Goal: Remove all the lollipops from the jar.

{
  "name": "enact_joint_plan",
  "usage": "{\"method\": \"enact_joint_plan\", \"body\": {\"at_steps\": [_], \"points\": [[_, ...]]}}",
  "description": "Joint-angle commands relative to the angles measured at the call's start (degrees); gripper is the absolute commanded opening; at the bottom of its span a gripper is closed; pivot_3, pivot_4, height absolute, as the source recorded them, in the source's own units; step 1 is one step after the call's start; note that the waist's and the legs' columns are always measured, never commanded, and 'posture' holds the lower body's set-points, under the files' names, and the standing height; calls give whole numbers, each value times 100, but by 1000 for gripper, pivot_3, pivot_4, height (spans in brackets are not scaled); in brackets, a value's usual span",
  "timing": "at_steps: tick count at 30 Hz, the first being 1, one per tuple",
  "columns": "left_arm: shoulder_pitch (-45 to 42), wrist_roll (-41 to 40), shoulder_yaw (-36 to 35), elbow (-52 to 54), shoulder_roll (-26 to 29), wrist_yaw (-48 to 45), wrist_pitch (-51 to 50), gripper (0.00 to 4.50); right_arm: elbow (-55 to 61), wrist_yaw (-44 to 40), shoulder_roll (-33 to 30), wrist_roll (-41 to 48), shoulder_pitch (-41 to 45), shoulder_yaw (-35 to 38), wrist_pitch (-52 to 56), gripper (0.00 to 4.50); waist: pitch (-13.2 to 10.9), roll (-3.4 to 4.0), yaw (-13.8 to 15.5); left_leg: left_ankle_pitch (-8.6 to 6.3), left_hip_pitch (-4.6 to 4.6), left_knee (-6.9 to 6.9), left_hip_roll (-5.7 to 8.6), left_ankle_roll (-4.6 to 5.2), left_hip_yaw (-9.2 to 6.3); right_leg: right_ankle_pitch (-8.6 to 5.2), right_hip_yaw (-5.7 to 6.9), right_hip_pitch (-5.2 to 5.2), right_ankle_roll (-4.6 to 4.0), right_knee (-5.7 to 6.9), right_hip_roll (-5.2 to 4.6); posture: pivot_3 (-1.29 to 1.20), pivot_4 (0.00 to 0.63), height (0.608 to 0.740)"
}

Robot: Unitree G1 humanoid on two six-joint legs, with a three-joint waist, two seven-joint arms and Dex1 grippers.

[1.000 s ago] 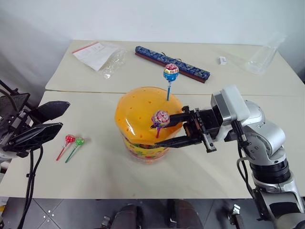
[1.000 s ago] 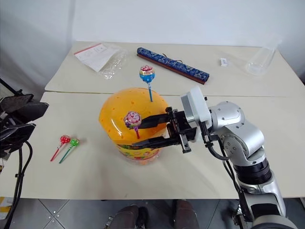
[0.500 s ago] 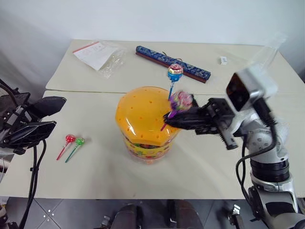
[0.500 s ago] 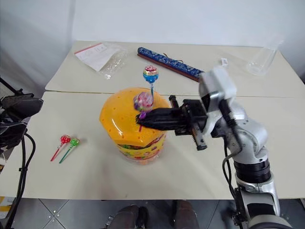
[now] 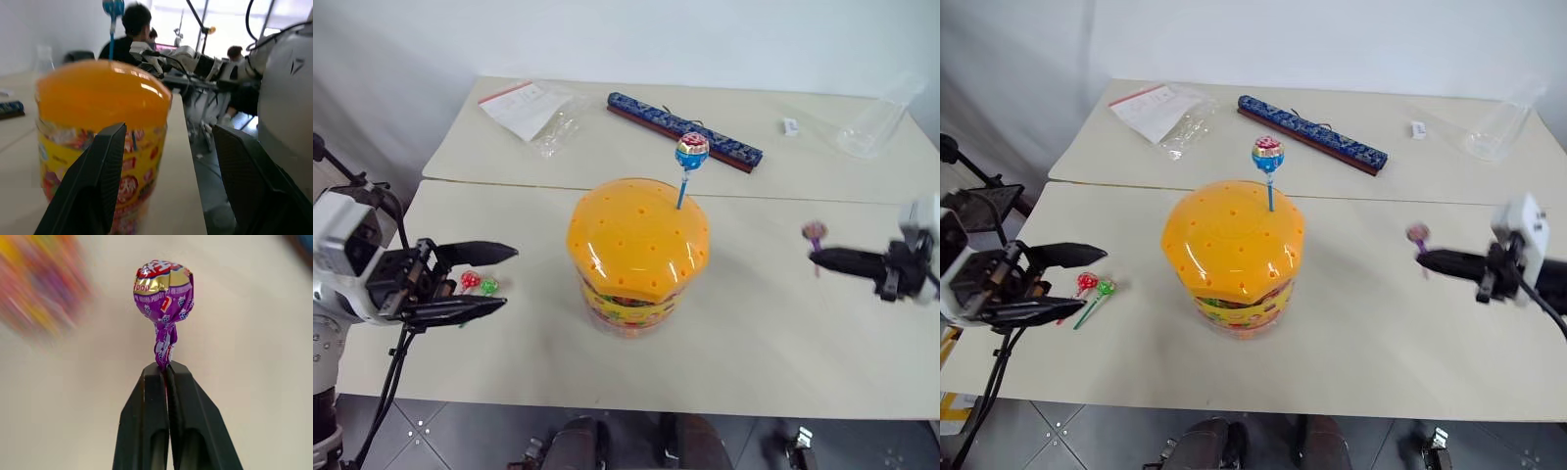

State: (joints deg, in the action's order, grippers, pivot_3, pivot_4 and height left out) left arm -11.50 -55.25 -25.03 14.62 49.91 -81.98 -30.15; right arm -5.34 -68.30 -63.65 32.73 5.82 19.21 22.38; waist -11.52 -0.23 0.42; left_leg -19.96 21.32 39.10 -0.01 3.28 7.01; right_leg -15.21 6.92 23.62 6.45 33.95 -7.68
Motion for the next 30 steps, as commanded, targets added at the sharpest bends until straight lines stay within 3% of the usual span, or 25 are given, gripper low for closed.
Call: {"method": "enact_joint_plan", "body": {"at_steps": [1, 4, 5, 7, 10, 13, 19, 25, 30], "points": [[35, 281, -43, -104, 135, -199, 329, 2970, -483, 50, -110, -843, -70, -173, -829, 37, 0, 2, -88, 2, -6, 0, -3, 2, 8, 1, -3, -1, 2, 2, 0, 0, 150, 740], [48, 296, -88, -181, 158, -149, 306, 2970, -1130, 140, -47, -1328, -20, -348, -1270, 37, -1, 5, -131, 8, -23, 2, -13, -9, 14, 2, -10, -3, 1, 5, 1, 0, 150, 740], [64, 287, -113, -204, 156, -125, 292, 2970, -1276, 16, -9, -1336, 8, -375, -1353, 241, -1, 10, -133, 8, -25, 2, -15, -13, 12, 1, -18, 2, -1, 9, -3, 0, 150, 740], [67, 199, -197, -228, 97, -14, 250, 2970, -1468, -156, 31, -1313, 85, -403, -1398, 692, 0, 15, -134, 7, -23, 2, -18, -18, 5, 1, -45, 9, -3, 22, -9, 0, 150, 740], [83, -19, -386, -227, 0, 220, 125, 2970, -1296, -401, 119, -1066, 129, -265, -1453, 1727, 1, 20, -137, 1, -21, 3, -38, -29, -4, 1, -48, 10, -5, 42, -12, 0, 150, 740], [132, -509, -752, -278, -181, 666, -188, 2970, -251, -519, 562, -41, 500, 69, -1152, 2717, 1, 20, -175, -3, -21, 6, -57, -35, -8, 1, -42, 9, -9, 43, 2, 0, 150, 740], [218, -934, -1320, -710, -414, 1232, -460, 2970, 1398, 20, 1351, 1631, 1711, -95, 162, 2717, 0, 27, -187, 1, -26, 12, -71, -45, -18, 3, -39, 10, -24, 59, 7, 0, 150, 740], [354, -1030, -1444, -847, -362, 1145, -635, 2970, 1766, 839, 2383, 1845, 3476, -1103, 997, 2717, 3, 21, -192, -6, -6, 12, -68, -51, -23, 5, -35, 29, -27, 57, 0, 0, 150, 740], [232, -1220, -1419, -735, -507, 1222, -670, 2970, 1586, 1217, 2992, 1457, 4127, -1748, 1303, 2717, 7, 15, -177, -9, 21, 11, -64, -55, -25, 3, -30, 75, -34, 104, 2, 0, 150, 740]]}}
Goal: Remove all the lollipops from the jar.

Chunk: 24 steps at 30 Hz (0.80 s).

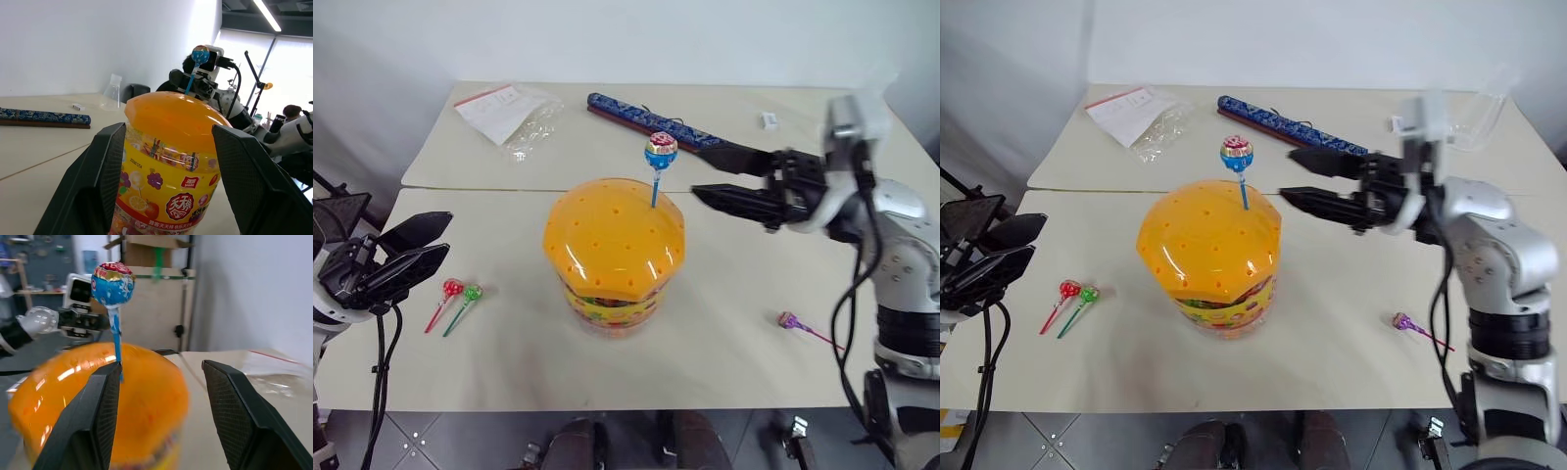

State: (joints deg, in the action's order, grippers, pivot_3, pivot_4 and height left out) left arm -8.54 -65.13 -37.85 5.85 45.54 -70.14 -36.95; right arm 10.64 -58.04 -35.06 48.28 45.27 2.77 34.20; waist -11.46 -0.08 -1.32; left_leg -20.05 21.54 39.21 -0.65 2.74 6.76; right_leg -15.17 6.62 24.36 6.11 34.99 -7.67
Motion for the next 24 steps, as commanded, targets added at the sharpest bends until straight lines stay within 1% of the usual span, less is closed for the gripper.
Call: {"method": "enact_joint_plan", "body": {"at_steps": [1, 3, 6, 9, 12, 16, 18, 19, 20, 21, 23, 24], "points": [[-62, -266, -135, 187, -104, 59, 11, 2970, 4, 184, 188, -100, 207, -132, 153, 2717, 0, 0, -7, 0, 6, 0, 3, 1, 3, 0, 1, 7, 0, 3, 2, 0, 150, 740], [-10, -290, -127, 284, -151, 95, 18, 2970, 121, -22, 191, -66, 166, -191, 173, 2717, 0, 0, -9, -1, 9, 0, 8, 4, 7, 0, 13, 11, 0, 6, 15, 0, 150, 740], [64, -322, -164, 379, -235, 156, 52, 2970, 221, -173, 215, -56, 127, -229, 192, 2097, 1, -2, -22, -5, 10, 0, 11, 12, 13, 1, 44, 12, 2, 4, 24, 0, 150, 740], [144, -310, -186, 423, -287, 173, 96, 2970, 148, -229, 260, -154, 186, -226, 134, 1125, 1, -2, -25, -5, 10, 1, 10, 13, 18, 1, 48, 11, 2, 4, 25, 0, 150, 740], [164, -320, -178, 450, -318, 197, 122, 2970, 65, -356, 320, -204, 226, -168, -9, 31, 1, -3, -32, 1, 8, 7, 7, 15, 30, 1, 44, 11, 2, 4, 27, 0, 150, 740], [165, -296, -150, 474, -339, 214, 143, 2970, -85, -603, 250, -361, 175, -17, -332, 11, 1, -3, -28, 12, 7, 11, 7, 13, 34, 1, 39, 11, 2, 7, 25, 0, 150, 740], [165, -290, -138, 487, -347, 229, 149, 2970, -242, -745, 72, -220, 167, 142, -157, 11, 2, -4, -13, 12, 5, 11, 8, 13, 34, 1, 37, 10, 2, 10, 24, 0, 150, 740], [159, -283, -127, 481, -350, 231, 159, 2970, -317, -797, -16, -293, 141, 186, -217, 11, 2, -4, -7, 12, 6, 11, 9, 13, 33, 1, 38, 10, 2, 10, 23, 0, 150, 740], [150, -282, -120, 474, -350, 236, 163, 2970, -312, -947, -229, -179, 90, 157, 81, 172, 2, -4, -2, 12, 6, 11, 11, 14, 32, 1, 38, 10, 2, 10, 20, 0, 150, 740], [146, -281, -111, 473, -349, 234, 166, 2970, -263, -1122, -346, -176, 16, 125, 99, 355, 2, -4, 6, 11, 6, 11, 12, 15, 31, 1, 38, 10, 2, 10, 19, 0, 150, 740], [137, -290, -96, 481, -345, 234, 161, 2970, -207, -1084, -190, -332, -42, 174, -340, 843, 5, -10, -7, 8, 6, 11, 12, 18, 27, 1, 39, 10, 2, 10, 17, 0, 150, 740], [136, -303, -87, 488, -340, 229, 146, 2970, -120, -1052, -118, -313, -49, 180, -398, 1238, 5, -10, -20, 7, 6, 11, 9, 17, 28, 1, 40, 10, 2, 8, 17, 0, 150, 740]]}}
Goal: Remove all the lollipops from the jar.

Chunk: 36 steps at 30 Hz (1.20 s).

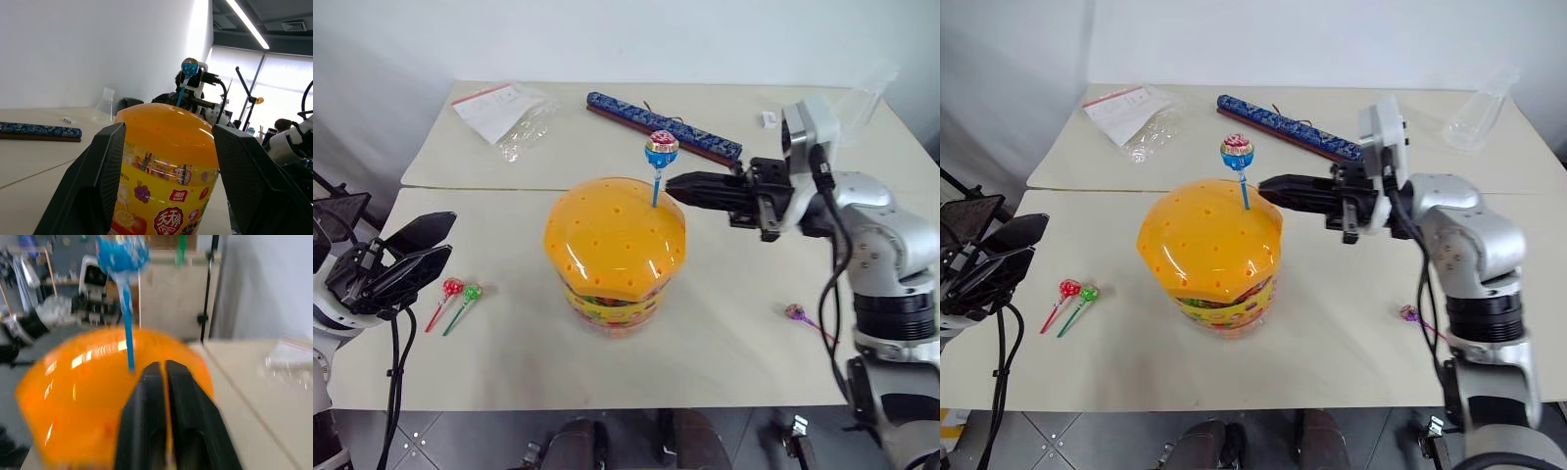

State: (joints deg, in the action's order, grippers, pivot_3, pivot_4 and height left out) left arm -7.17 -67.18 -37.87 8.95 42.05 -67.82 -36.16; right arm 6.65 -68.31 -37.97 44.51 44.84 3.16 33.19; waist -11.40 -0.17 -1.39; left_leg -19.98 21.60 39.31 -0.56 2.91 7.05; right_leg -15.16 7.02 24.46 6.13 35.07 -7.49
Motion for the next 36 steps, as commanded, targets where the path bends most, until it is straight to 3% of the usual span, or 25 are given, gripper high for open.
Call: {"method": "enact_joint_plan", "body": {"at_steps": [1, 5, 12, 15, 23, 28, 30, 34, 36], "points": [[-18, -101, -68, 172, 20, -12, 59, 2970, 344, -3, 236, 71, 7, 118, -323, 1528, 0, 0, -38, 0, 0, 0, 0, 0, 1, 0, 2, 0, 0, 1, 1, 0, 150, 740], [-56, -107, 34, 185, 96, -130, -8, 2970, 470, 6, 428, 171, 87, 40, -235, 2874, -1, 1, -36, 4, -5, 0, -11, -6, 14, 0, -6, 4, -1, 4, 7, 0, 150, 740], [-149, -130, 105, 277, 66, -73, -22, 2970, 455, 257, 808, 157, 421, -248, 45, 2874, 0, 1, -13, 3, -5, 0, -6, -6, 10, 0, -11, 3, -1, 5, 2, 0, 150, 740], [-175, -124, 116, 278, 39, -45, -2, 2970, 403, 296, 918, 119, 491, -290, 93, 2431, 0, 1, -17, 3, -4, 0, -5, -6, 7, 0, -12, 3, -1, 5, 2, 0, 150, 740], [-273, -176, 111, 231, 6, -33, 11, 2970, 309, 303, 1040, 343, 568, -34, 105, 20, 0, 1, -20, 3, -4, 0, -5, -6, 9, 0, -9, 3, -1, 5, 6, 0, 150, 740], [-427, -79, 228, 212, -21, -108, 76, 2970, 40, 730, 1149, 882, 994, 721, 72, 20, 0, 1, -18, 3, -4, 0, -4, -6, 10, 0, -7, 4, -1, 7, 8, 0, 150, 740], [-569, -107, 345, 289, 13, -137, 53, 2970, 6, 1004, 673, 1334, 1071, 1180, 657, 20, -1, 0, 1, 3, -4, 0, -4, -6, 6, 0, -6, 4, -1, 8, 7, 0, 150, 740], [-585, 159, 622, 554, 258, -421, 84, 2970, -250, 509, -587, 859, 709, 1307, 798, 20, 1, -3, 64, -3, 2, 0, 7, 5, -5, 0, -11, 1, -1, 4, 0, 0, 150, 740], [-503, 640, 859, 674, 607, -829, 301, 2970, -615, 246, -1468, 254, 119, 1269, 683, 20, 1, -4, 64, -8, 4, -1, 8, 9, 2, 0, -9, 1, 0, -6, 1, 0, 150, 740]]}}
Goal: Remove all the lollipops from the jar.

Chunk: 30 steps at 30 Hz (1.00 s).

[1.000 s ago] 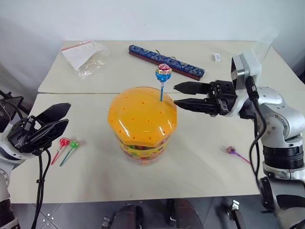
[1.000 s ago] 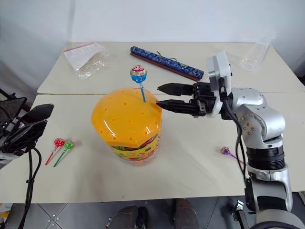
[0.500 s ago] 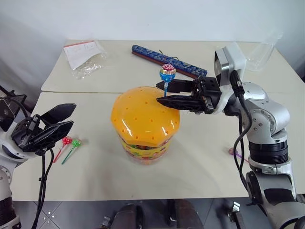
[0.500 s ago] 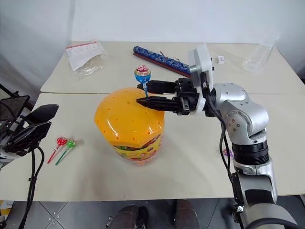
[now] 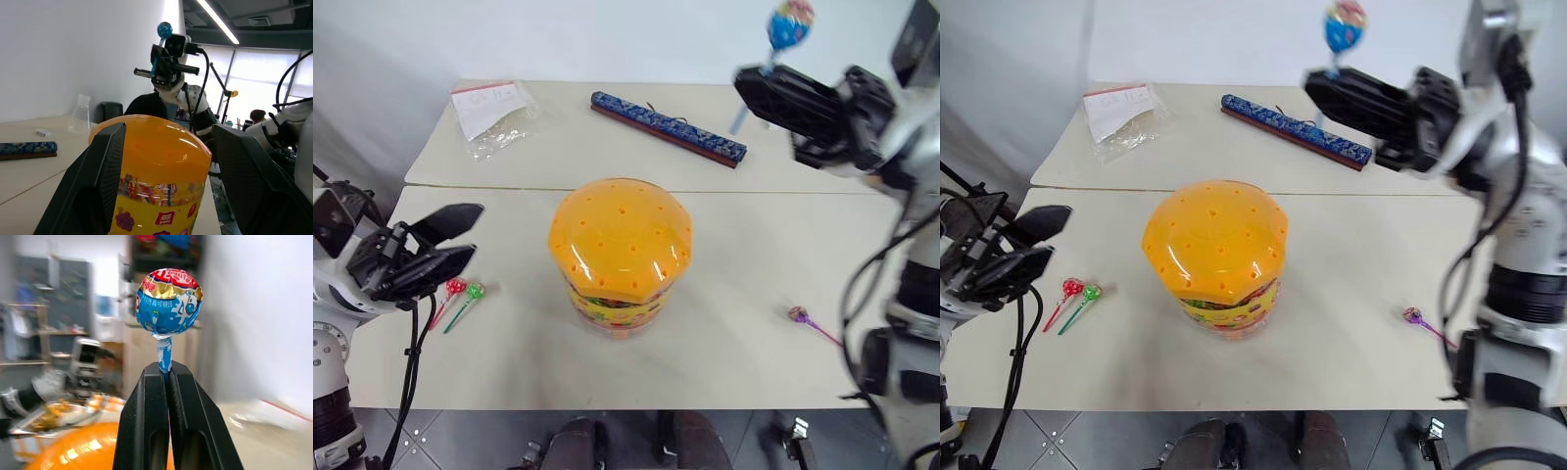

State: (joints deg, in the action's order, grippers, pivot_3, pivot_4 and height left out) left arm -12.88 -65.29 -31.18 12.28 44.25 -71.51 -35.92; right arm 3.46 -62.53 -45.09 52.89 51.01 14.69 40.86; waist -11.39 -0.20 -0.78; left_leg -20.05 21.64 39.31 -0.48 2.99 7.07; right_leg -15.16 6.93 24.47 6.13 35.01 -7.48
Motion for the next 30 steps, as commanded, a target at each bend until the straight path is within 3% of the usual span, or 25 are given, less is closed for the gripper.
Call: {"method": "enact_joint_plan", "body": {"at_steps": [1, 6, 11, 14, 17, 22, 24, 28, 30], "points": [[89, 526, 254, 411, 485, -583, 306, 2970, -509, -394, -1103, -901, -804, 117, -200, 20, 0, -1, 10, -1, 0, -1, 0, 1, 5, 0, 8, 0, 1, -6, 3, 0, 150, 740], [14, 373, 407, 510, 543, -697, 187, 2970, -1559, -451, -2204, -2714, -2485, -125, -1729, 20, -1, 1, 74, 1, -1, -2, -1, 3, 32, 0, 12, 1, 2, -21, 0, 0, 150, 740], [139, 528, 415, 216, 566, -779, 197, 2970, -2864, -79, -2290, -3918, -3570, -240, -3462, 20, 0, 3, 14, 12, -35, -2, -11, 1, 85, 0, -30, 0, 0, -5, 5, 0, 150, 740], [331, 541, 408, 299, 603, -843, 147, 2970, -3286, 256, -2213, -4241, -3902, -185, -3726, 20, -4, 9, -30, 11, -46, -4, -16, -1, 100, -1, -48, 3, -1, 2, 7, 0, 150, 740], [454, 511, 330, 349, 560, -731, 138, 2970, -3357, -13, -2107, -4024, -4250, 86, -4000, 702, -4, 10, -70, 10, -47, -4, -21, -3, 102, -1, -60, 4, -2, 0, 3, 0, 150, 740], [829, 643, 93, 379, 474, -406, 254, 2970, -3488, -284, -1899, -3643, -4465, 665, -4925, 2343, -3, 11, -86, 8, -50, -4, -25, -6, 102, -1, -73, 4, -2, -1, 1, 0, 150, 740], [934, 871, -140, -18, 512, -240, 391, 2970, -2949, -1030, -1689, -2910, -4553, 1044, -5108, 3088, -3, 11, -80, 7, -51, -4, -26, -6, 101, -1, -76, 4, -2, -2, 1, 0, 150, 740], [1313, 1746, 6, -506, 638, -147, 805, 2970, -1543, -1014, -1335, -2284, -4702, 1188, -4575, 4462, -1, 15, -81, 3, -59, -4, -33, -10, 105, -1, -75, 4, -5, -8, -3, 0, 150, 740], [1268, 2741, 437, -864, 342, 387, 1638, 2970, -466, -1079, -900, -2125, -4545, 583, -4665, 4488, 0, 16, -74, 0, -57, -4, -33, -10, 103, 0, -76, 4, -6, -5, -9, 0, 150, 740]]}}
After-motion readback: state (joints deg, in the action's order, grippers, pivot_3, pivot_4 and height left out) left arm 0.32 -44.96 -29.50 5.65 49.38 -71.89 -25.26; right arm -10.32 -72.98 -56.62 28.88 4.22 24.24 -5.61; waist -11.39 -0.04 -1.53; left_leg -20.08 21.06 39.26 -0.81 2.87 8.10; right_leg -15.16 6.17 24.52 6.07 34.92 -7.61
